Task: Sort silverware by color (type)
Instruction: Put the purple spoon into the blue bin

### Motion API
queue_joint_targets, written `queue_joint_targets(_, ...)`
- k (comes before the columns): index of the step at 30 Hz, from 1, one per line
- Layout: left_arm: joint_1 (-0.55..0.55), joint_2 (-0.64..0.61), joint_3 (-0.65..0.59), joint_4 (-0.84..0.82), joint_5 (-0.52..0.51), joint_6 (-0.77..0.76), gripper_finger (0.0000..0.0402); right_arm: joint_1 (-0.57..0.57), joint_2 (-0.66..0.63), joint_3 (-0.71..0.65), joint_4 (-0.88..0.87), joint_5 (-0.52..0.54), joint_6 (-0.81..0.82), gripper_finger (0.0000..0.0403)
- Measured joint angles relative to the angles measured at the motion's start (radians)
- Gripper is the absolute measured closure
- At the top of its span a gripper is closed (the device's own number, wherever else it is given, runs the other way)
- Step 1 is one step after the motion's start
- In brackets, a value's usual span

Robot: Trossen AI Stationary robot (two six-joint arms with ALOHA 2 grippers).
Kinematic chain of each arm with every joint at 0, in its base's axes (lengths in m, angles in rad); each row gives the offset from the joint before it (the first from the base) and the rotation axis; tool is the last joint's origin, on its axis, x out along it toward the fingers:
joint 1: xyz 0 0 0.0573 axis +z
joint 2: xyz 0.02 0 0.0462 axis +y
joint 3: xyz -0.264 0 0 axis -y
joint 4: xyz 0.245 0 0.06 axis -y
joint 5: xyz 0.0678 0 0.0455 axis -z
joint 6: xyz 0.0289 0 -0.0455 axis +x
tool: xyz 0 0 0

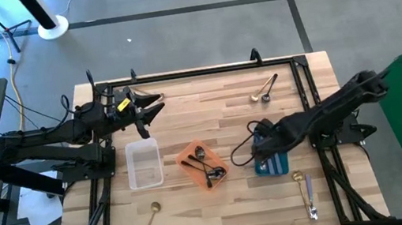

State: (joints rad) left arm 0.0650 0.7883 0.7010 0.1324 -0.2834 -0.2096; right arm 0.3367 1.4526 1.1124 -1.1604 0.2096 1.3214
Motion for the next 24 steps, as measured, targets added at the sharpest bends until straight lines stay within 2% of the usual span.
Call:
queue_joint_targets(5, 0.000, 0.000, 0.000, 0.000, 0.000, -0.005, 0.0236, 0.000, -0.149, 0.067, -0.080, 0.049, -0.073, 0.0260)
queue_joint_targets(12, 0.000, 0.000, 0.000, -0.001, 0.000, -0.024, 0.0236, 0.033, -0.441, -0.017, -0.115, 0.192, -0.039, 0.0281)
queue_joint_targets(17, 0.000, 0.000, 0.000, -0.001, 0.000, -0.030, 0.0236, 0.037, -0.591, -0.129, 0.089, 0.329, -0.053, 0.0289)
queue_joint_targets(19, 0.000, 0.000, 0.000, -0.001, 0.000, -0.051, 0.0236, 0.027, -0.622, -0.180, 0.212, 0.392, -0.108, 0.0288)
queue_joint_targets(21, 0.000, 0.000, 0.000, -0.001, 0.000, -0.069, 0.0236, 0.009, -0.634, -0.227, 0.375, 0.414, -0.220, 0.0288)
queue_joint_targets(24, 0.000, 0.000, 0.000, 0.000, 0.000, -0.075, 0.0236, -0.033, -0.630, -0.288, 0.666, 0.374, -0.451, 0.0288)
